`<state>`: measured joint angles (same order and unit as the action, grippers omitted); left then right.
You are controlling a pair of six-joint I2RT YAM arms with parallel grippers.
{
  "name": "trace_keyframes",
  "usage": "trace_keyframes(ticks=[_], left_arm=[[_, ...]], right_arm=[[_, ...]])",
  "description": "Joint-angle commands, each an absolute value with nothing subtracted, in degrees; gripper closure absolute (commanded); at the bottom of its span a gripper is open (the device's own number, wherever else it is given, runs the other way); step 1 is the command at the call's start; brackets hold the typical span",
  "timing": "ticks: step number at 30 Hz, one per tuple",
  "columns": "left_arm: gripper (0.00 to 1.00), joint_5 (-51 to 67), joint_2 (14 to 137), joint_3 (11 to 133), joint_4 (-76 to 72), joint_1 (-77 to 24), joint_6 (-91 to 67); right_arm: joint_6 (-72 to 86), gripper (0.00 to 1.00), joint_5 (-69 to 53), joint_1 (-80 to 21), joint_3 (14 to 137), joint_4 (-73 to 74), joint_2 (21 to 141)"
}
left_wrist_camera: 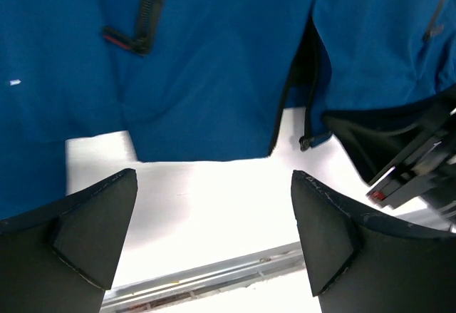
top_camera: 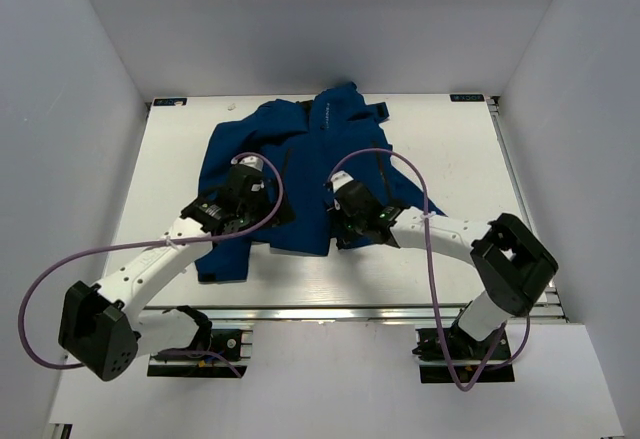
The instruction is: Zip up the jacket
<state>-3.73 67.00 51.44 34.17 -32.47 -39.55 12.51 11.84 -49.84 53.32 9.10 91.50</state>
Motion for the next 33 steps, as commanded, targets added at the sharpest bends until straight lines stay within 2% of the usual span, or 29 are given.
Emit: trace_keyframes(ticks=[1, 5, 8, 11, 12, 13, 14, 19, 22, 25, 28, 33], left_arm=[[0.02, 3.3, 68.6, 50.9, 29.0, -32.6, -36.1], [0.02, 9.0, 73.5, 51.8, 24.6, -32.7, -34.4], [0.02, 12.0, 76.2, 52.6, 23.2, -32.7, -33.0], [0.02, 13.1, 77.7, 53.4, 22.8, -32.8, -32.3], [0.02, 13.1, 78.5, 53.5, 22.8, -32.9, -32.2], [0.02, 12.9, 78.8, 53.6, 22.9, -32.9, -32.1], [0.02, 12.6, 79.2, 53.8, 23.1, -32.9, -32.1], [0.02, 12.4, 80.2, 54.2, 23.8, -32.9, -31.6], [0.02, 12.0, 79.6, 54.3, 24.3, -32.9, -31.6], [0.02, 11.7, 78.9, 54.1, 24.3, -32.9, -31.6], [0.02, 10.8, 78.1, 53.8, 24.9, -32.9, -31.6], [0.02, 7.2, 76.4, 53.3, 26.4, -32.9, -32.0]], right_arm=[[14.9, 0.99, 8.9, -47.5, 51.1, 4.1, 88.4], [15.5, 1.0, 5.6, -44.7, 48.4, 3.2, 88.9], [15.6, 0.93, 4.2, -43.6, 47.8, 3.9, 90.2], [13.4, 0.53, 0.8, -43.5, 46.9, 3.7, 90.8], [12.4, 0.36, -3.0, -43.9, 46.6, 3.4, 90.7], [11.3, 0.28, -4.1, -43.9, 45.7, 2.9, 90.2], [10.6, 0.13, -5.2, -44.1, 45.3, 2.7, 90.0], [7.7, 0.11, -2.5, -46.0, 44.3, 5.3, 88.9], [8.3, 0.11, 6.0, -48.7, 45.0, 7.1, 88.5], [9.8, 0.11, 9.1, -49.9, 46.0, 7.5, 87.0], [9.3, 0.11, 7.7, -50.6, 47.3, 8.3, 83.6], [4.2, 0.11, -3.4, -51.3, 48.3, 8.3, 78.8]])
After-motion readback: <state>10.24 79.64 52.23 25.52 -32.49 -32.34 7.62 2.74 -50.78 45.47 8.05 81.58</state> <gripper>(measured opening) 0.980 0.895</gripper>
